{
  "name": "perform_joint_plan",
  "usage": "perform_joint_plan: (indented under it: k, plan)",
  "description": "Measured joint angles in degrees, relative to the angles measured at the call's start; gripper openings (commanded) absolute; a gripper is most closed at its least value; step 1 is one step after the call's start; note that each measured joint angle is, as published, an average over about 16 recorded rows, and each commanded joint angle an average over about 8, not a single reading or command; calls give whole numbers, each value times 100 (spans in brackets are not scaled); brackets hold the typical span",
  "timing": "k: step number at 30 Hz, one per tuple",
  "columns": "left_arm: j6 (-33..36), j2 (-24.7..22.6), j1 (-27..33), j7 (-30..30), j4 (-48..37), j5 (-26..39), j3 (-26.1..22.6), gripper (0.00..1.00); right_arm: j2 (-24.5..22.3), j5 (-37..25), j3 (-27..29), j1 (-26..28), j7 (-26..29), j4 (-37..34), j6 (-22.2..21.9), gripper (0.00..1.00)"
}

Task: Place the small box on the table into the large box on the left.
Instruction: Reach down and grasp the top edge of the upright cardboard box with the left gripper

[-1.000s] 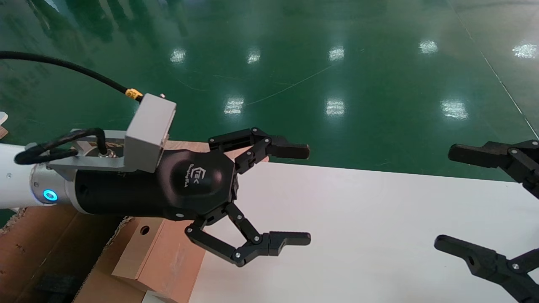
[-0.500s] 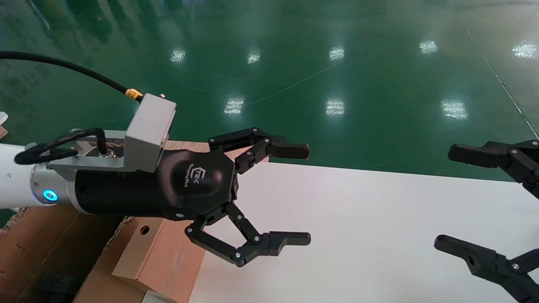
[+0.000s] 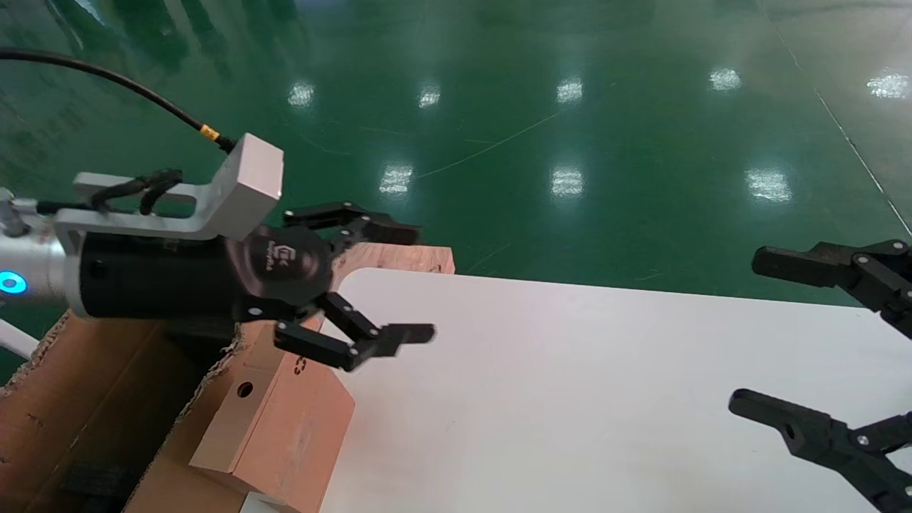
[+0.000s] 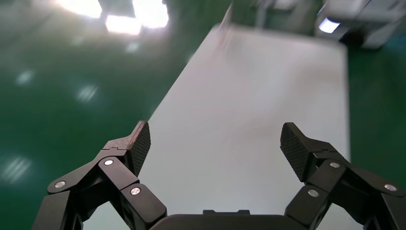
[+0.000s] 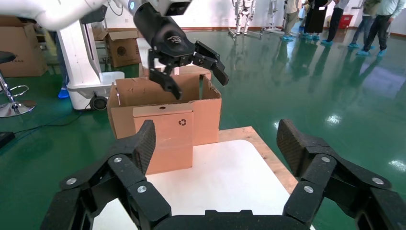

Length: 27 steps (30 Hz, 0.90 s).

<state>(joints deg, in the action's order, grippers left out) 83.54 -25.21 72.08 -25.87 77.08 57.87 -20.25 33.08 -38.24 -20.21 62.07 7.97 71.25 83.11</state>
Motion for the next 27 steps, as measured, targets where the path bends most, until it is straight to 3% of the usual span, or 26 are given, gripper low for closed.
perform_joint_plan:
  k: [7, 14, 21, 27]
  plan:
    - [351, 241, 851, -766, 75, 865, -322, 100, 0, 0, 0, 0, 0, 0, -1, 0]
    - [616, 278, 1350, -1087, 60, 1272, -529, 100, -1, 1, 0, -1, 0, -1, -1, 0]
    - [640, 131, 1618, -1329, 12, 1647, -806, 100, -1, 2, 0, -2, -1, -2, -2, 0]
    - [666, -146, 2044, -2012, -21, 2360, -1436, 100, -1, 3, -1, -2, -1, -2, -2, 0]
